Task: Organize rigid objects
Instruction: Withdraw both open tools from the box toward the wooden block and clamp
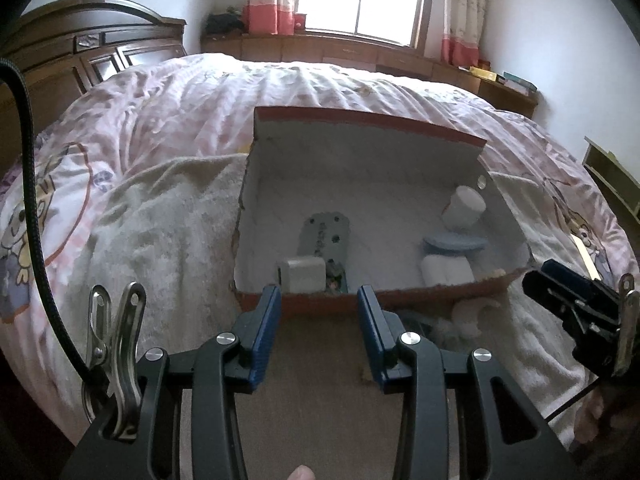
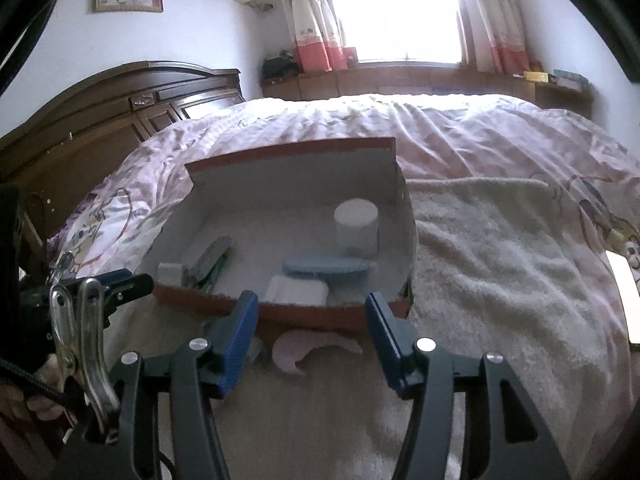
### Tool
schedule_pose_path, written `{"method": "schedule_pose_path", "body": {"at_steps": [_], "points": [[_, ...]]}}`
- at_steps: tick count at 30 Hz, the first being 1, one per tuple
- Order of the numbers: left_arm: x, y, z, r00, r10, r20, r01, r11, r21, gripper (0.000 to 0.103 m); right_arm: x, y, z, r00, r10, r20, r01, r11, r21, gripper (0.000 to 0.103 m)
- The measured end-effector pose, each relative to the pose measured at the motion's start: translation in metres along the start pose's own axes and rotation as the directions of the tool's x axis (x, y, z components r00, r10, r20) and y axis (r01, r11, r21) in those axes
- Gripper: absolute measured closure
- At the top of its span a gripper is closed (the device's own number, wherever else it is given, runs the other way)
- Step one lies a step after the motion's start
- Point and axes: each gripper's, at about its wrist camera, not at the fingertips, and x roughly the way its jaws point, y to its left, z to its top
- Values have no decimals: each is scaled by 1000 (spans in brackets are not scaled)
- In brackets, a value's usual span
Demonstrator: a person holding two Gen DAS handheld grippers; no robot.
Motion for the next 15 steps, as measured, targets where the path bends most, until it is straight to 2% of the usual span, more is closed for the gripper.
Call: {"method": "schedule_pose_path", "body": {"at_steps": [8,15], "points": [[8,-5,-19,996,-52,-72,51,999,-17,63,3,-6,-25,997,-11,-70,12,1000,9,44],[26,-20,-33,978,-143,-154,140,990,-35,62,9,-13,-40,993,-47,-110,46,999,-7,44]]}}
